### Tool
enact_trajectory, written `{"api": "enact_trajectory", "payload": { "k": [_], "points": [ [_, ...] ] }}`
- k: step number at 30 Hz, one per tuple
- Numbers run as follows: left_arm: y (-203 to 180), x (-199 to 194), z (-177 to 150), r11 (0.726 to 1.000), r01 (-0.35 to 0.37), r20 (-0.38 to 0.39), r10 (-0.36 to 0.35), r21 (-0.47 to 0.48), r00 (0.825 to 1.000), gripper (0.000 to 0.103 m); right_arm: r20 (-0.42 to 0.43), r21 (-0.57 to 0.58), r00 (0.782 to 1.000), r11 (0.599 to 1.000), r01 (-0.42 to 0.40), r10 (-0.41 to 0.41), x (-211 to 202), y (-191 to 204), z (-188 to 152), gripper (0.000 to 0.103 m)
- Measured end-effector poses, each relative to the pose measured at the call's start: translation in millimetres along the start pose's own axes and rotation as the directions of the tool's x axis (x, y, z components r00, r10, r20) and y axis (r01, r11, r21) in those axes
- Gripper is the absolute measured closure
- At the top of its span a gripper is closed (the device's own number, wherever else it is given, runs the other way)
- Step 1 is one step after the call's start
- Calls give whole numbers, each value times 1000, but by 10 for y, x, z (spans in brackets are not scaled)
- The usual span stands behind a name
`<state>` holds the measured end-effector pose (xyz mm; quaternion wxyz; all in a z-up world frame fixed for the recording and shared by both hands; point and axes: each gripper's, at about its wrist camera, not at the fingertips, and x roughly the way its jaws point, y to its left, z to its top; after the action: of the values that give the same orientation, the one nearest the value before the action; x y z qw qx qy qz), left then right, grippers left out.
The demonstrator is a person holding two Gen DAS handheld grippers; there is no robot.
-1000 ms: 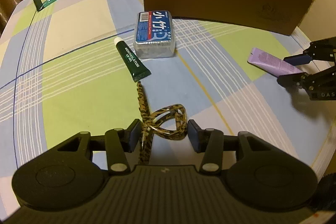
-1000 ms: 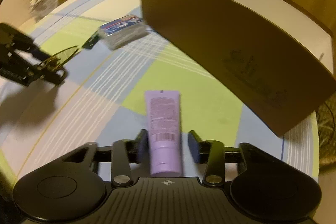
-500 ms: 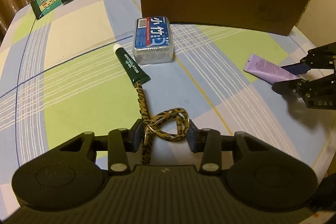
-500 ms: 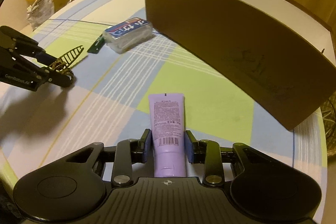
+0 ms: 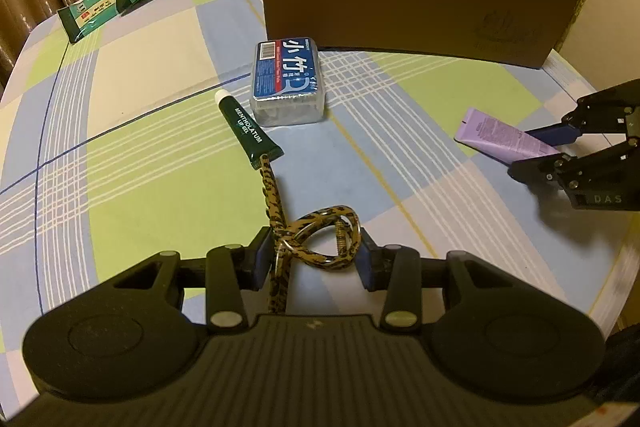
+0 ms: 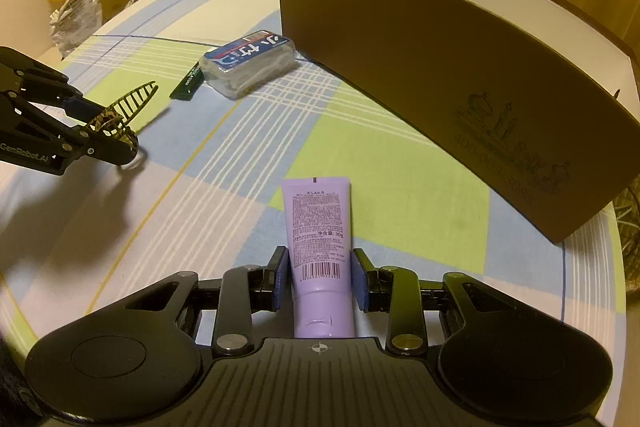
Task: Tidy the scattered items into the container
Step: 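Lift and carry the cord and purple tube toward the box with both tools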
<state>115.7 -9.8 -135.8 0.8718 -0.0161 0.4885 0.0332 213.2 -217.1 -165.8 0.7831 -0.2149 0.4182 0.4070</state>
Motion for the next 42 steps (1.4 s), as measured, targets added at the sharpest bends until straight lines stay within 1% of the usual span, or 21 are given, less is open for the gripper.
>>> {"api": "enact_trajectory", "payload": {
  "k": [10, 18, 30, 36, 42],
  "points": [
    [-33, -54, 52, 1000, -4, 14, 4, 10, 1000, 66, -16, 3, 1000, 1000, -21, 21, -56, 46, -17, 73],
    [-118, -187, 144, 999, 24, 55, -27, 41, 998, 66, 17, 15, 1000, 1000, -19, 19, -211, 29, 26, 73],
    [-251, -456, 446, 995, 60, 149, -72, 85, 986, 66, 96, 101, 995, 995, -12, 2, -545, -131, 182, 73],
    [-275, -492, 625, 993, 63, 185, -80, 100, 979, 66, 148, 105, 989, 994, -8, -8, -687, -213, 327, 73],
    [-298, -538, 862, 991, 64, 235, -90, 116, 968, 66, 200, 113, 979, 994, 5, -27, -852, -351, 484, 73]
  ]
}}
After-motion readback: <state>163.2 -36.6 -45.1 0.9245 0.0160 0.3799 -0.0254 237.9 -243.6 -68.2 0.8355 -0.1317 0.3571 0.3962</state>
